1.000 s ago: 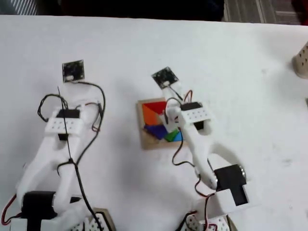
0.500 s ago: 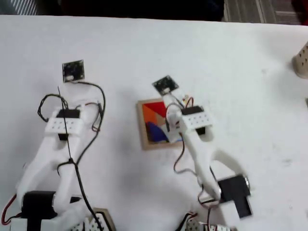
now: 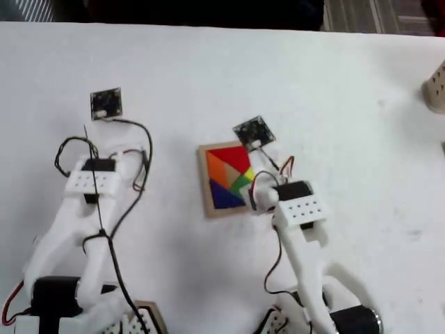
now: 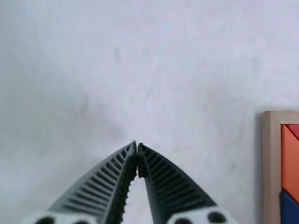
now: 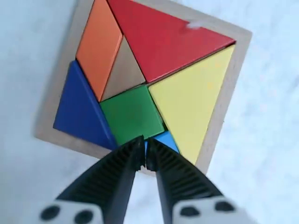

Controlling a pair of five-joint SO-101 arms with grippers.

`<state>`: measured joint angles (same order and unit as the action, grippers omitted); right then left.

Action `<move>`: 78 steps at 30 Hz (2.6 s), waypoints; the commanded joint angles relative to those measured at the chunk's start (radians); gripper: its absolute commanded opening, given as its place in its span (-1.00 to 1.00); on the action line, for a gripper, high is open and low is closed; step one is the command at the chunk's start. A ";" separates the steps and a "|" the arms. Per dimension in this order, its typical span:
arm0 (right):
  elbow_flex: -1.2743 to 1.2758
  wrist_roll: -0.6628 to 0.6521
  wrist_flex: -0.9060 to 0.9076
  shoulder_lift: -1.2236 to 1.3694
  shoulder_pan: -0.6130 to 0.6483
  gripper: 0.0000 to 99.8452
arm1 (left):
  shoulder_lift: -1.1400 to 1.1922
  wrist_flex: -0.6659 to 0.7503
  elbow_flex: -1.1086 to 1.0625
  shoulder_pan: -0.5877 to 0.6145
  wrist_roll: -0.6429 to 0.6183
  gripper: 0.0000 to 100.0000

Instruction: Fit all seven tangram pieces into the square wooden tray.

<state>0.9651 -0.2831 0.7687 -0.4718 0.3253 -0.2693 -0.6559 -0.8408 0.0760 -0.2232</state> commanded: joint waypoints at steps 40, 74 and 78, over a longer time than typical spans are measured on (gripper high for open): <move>-0.002 0.049 -0.193 0.170 0.206 -0.97 | -0.246 0.026 -0.133 -0.041 0.005 -0.96; 0.402 0.051 0.189 -0.895 -0.153 -0.96 | -1.194 -0.023 -0.687 0.157 0.318 -0.95; 0.488 0.051 0.231 -0.978 -0.162 -0.96 | -1.420 -0.203 -0.744 0.153 0.318 -0.95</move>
<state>1.4316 -0.2371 0.9805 -1.3909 0.1718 -1.5275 -0.7480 -1.5727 0.2248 0.0836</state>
